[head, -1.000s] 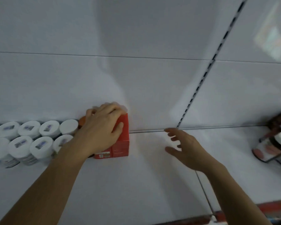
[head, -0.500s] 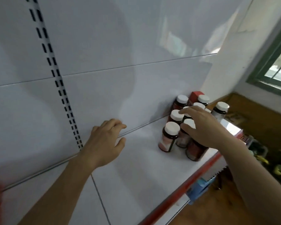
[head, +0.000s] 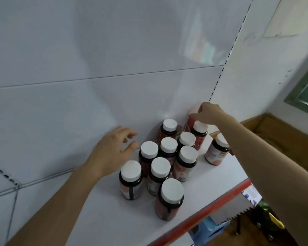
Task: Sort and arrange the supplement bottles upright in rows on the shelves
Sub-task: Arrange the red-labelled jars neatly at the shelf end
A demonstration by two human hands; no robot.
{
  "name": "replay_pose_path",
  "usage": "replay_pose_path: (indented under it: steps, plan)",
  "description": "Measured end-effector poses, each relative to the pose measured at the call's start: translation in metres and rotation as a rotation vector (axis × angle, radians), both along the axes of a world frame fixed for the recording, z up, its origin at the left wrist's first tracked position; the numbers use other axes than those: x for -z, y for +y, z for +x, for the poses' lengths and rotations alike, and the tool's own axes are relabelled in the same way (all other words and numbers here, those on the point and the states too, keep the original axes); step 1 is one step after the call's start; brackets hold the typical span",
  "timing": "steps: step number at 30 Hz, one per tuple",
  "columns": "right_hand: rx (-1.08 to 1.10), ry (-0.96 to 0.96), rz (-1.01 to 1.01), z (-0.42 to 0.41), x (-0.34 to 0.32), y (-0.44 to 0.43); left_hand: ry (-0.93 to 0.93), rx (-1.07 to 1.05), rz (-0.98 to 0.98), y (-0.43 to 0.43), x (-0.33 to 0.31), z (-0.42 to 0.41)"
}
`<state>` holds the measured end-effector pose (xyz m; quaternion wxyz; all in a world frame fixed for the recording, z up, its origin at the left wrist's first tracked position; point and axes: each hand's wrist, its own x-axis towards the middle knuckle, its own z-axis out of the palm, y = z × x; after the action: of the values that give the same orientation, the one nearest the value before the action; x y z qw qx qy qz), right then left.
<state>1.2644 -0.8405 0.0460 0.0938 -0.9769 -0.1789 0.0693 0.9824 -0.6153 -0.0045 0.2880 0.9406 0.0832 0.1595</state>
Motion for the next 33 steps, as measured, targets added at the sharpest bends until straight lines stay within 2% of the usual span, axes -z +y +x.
replay_pose_path:
  steps: [2, 4, 8, 10, 13, 15, 17, 19, 21, 23, 27, 33]
  plan:
    - [0.033, 0.057, 0.020, 0.012, 0.009, 0.007, 0.119, 0.082, -0.105, -0.016, 0.001, -0.005]
    - [0.071, 0.066, 0.053, 0.018, 0.019, 0.008, 0.195, 0.140, -0.092, -0.028, 0.006, -0.014]
    - [0.096, 0.018, 0.160, 0.013, 0.020, 0.001, 0.187, 0.161, -0.078, -0.031, 0.016, -0.023]
    - [0.060, -0.056, 0.297, 0.002, 0.012, -0.003, 0.114, 0.135, -0.143, -0.029, 0.020, -0.028]
    - [-0.058, -0.271, 0.603, -0.030, -0.008, -0.004, 0.058, 0.036, -0.255, -0.026, 0.031, -0.042]
    - [-0.158, -0.336, 0.813, -0.059, -0.026, 0.002, 0.038, -0.003, -0.409, -0.027, 0.042, -0.052]
    - [-0.222, -0.218, 0.991, -0.087, -0.040, 0.015, 0.010, 0.007, -0.587, -0.030, 0.052, -0.058]
    - [-0.260, 0.047, 1.119, -0.114, -0.047, 0.034, -0.036, 0.001, -0.654, -0.030, 0.055, -0.065]
    - [-0.298, 0.264, 1.170, -0.141, -0.050, 0.051, -0.101, -0.049, -0.685, -0.024, 0.050, -0.075]
    - [-0.352, 0.393, 1.153, -0.170, -0.049, 0.069, -0.193, -0.137, -0.762, -0.009, 0.043, -0.099]
    - [-0.448, 0.507, 1.096, -0.230, -0.042, 0.106, -0.363, -0.334, -0.786, 0.040, 0.036, -0.174]
    - [-0.548, 0.613, 1.034, -0.334, 0.000, 0.199, -0.423, -0.568, -0.718, 0.097, 0.041, -0.292]
